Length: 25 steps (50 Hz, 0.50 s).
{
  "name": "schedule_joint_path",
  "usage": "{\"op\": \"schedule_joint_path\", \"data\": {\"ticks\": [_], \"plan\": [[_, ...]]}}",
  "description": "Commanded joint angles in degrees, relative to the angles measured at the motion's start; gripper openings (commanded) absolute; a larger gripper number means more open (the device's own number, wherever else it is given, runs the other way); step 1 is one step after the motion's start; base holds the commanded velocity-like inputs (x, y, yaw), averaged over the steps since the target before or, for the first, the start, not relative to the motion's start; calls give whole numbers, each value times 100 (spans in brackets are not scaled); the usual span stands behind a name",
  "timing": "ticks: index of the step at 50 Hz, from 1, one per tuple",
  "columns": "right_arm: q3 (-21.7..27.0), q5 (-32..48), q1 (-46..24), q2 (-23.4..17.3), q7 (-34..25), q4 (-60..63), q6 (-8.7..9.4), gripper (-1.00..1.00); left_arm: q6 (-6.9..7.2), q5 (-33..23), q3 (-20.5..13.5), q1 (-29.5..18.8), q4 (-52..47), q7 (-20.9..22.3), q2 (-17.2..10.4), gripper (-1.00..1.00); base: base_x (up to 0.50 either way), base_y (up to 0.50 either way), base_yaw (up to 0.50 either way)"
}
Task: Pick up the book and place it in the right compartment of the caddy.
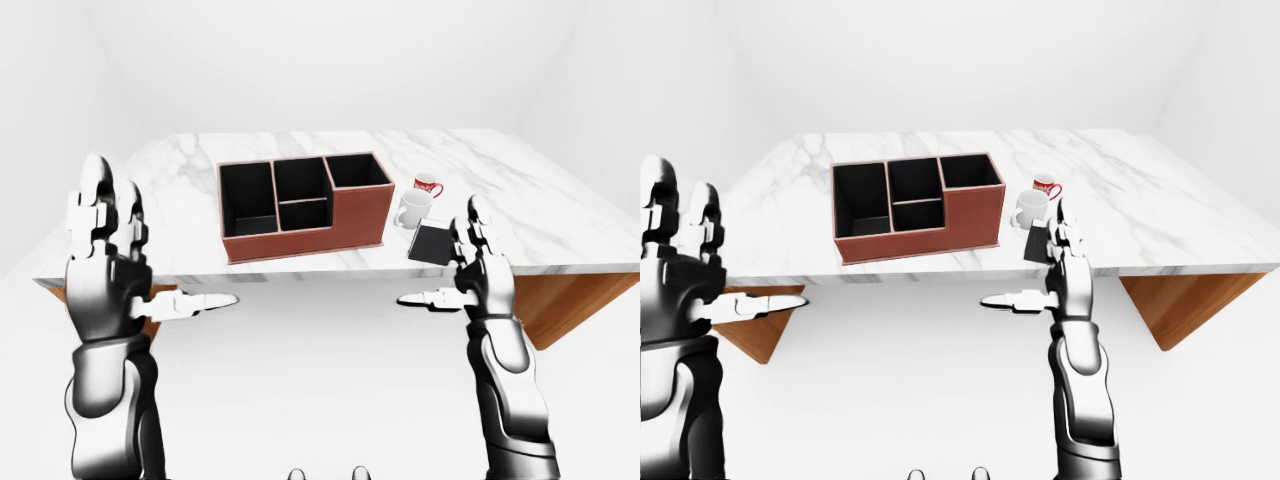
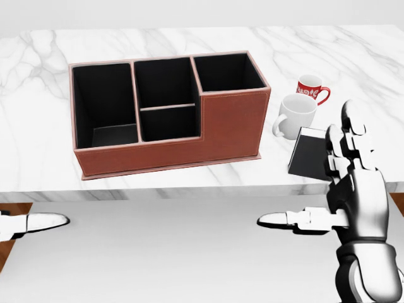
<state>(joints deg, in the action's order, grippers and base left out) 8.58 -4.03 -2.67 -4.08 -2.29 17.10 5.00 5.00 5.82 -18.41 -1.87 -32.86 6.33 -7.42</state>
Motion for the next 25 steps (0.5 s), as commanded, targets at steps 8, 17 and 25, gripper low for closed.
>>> {"op": "schedule_joint_path", "data": {"ticks": [8,17,25], "plan": [[574,-154,-161,-259,-130,1540,0,100,0,925,-1336,-440,-1649,-74,-648,100,0,0,0],[673,-132,-185,-294,-177,1852,0,100,0,930,-1309,-379,-1610,-94,-656,100,0,0,0],[797,-253,-238,-324,-178,2118,0,100,0,955,-1321,-401,-1630,-112,-677,100,0,0,0]]}}
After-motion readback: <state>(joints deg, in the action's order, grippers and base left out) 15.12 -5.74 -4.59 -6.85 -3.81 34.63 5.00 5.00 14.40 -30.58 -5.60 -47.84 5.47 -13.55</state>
